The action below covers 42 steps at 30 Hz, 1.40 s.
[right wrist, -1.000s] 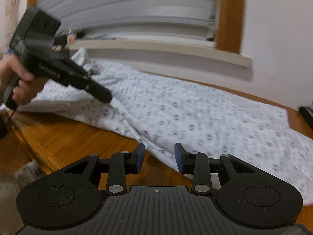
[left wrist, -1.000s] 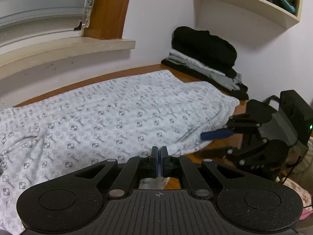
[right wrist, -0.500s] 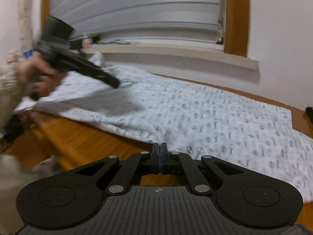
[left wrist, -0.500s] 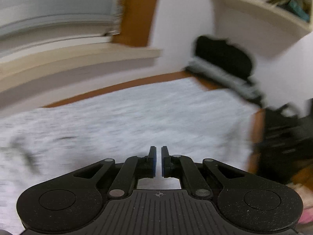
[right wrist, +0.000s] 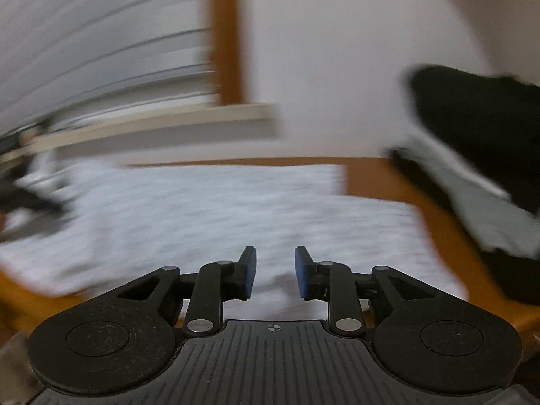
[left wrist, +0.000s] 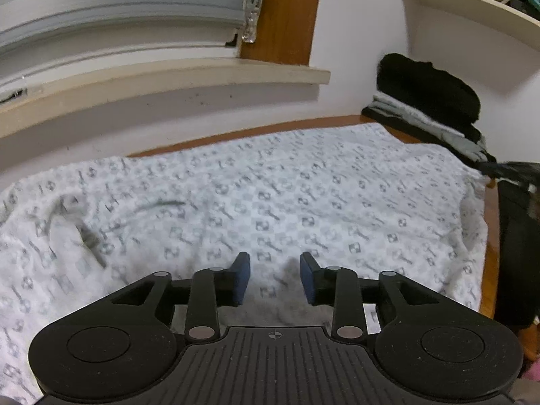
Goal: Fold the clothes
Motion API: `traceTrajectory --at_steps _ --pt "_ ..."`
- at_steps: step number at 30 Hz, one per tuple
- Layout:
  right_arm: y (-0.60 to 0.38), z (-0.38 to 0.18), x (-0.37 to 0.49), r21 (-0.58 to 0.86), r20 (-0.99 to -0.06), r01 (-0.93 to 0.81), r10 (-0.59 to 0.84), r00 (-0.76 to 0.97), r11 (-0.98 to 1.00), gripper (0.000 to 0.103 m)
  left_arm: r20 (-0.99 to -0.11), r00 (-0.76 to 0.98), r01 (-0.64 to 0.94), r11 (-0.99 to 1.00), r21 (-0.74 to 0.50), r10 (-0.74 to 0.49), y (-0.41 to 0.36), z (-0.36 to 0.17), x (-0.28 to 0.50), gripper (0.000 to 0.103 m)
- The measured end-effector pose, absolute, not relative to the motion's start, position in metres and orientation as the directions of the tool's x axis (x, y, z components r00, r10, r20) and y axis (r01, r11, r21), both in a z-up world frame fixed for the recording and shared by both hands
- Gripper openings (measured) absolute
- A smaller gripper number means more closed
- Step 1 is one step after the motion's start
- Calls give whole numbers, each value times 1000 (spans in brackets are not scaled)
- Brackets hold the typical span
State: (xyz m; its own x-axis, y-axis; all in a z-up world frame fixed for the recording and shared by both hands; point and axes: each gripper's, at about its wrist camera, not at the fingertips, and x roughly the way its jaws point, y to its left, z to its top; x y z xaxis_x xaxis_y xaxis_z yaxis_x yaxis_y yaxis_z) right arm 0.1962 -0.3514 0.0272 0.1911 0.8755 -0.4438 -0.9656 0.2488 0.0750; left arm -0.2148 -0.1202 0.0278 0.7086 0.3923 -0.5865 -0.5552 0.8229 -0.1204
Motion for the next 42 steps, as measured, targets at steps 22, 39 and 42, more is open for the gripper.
traceTrajectory --at_steps 22,39,42 --pt "-387 11 255 -30 -525 -888 749 404 458 26 -567 736 -536 831 -152 371 -139 27 -234 61" --pt "-144 16 290 58 -678 -946 708 197 319 49 -557 631 -702 703 -114 540 -81 27 -225 72" --pt "-134 11 292 50 -677 -956 713 181 290 51 -557 637 -704 696 -138 534 -78 26 -228 72"
